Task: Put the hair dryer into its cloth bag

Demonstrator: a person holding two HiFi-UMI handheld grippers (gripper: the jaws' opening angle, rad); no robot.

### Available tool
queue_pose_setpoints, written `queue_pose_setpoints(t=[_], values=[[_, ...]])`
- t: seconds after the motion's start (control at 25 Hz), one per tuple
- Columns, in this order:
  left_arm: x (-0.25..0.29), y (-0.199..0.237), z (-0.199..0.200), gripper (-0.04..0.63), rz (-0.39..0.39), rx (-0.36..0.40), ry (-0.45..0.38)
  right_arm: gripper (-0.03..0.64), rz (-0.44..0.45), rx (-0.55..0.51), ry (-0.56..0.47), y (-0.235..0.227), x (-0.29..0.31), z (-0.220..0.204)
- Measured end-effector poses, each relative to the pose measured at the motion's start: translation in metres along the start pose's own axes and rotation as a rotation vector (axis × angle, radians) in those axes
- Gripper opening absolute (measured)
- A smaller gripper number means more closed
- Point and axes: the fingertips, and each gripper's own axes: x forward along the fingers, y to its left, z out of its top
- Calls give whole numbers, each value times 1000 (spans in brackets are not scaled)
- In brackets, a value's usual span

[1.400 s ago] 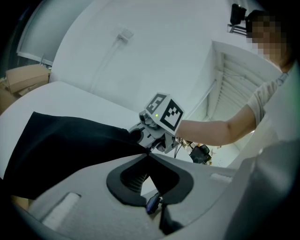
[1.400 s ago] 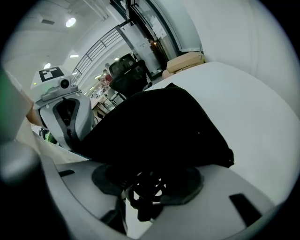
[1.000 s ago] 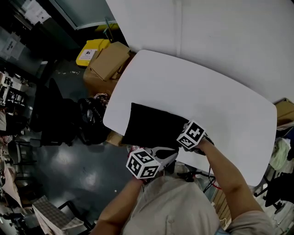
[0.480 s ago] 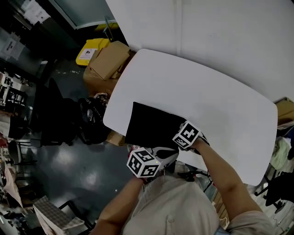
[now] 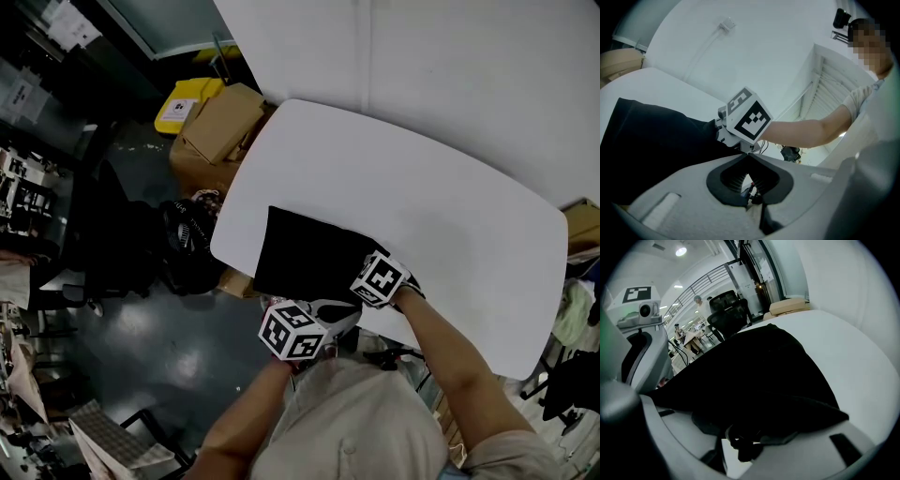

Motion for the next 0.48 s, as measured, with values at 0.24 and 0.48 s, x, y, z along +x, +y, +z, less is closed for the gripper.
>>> queue_pose_setpoints(t=[0.24, 0.48], values=[[4, 5, -5, 17, 5, -13, 15, 202, -58, -116, 37, -6, 7, -8], [4, 14, -9, 17, 18, -40, 18, 266, -60, -155, -74, -13, 0, -9]])
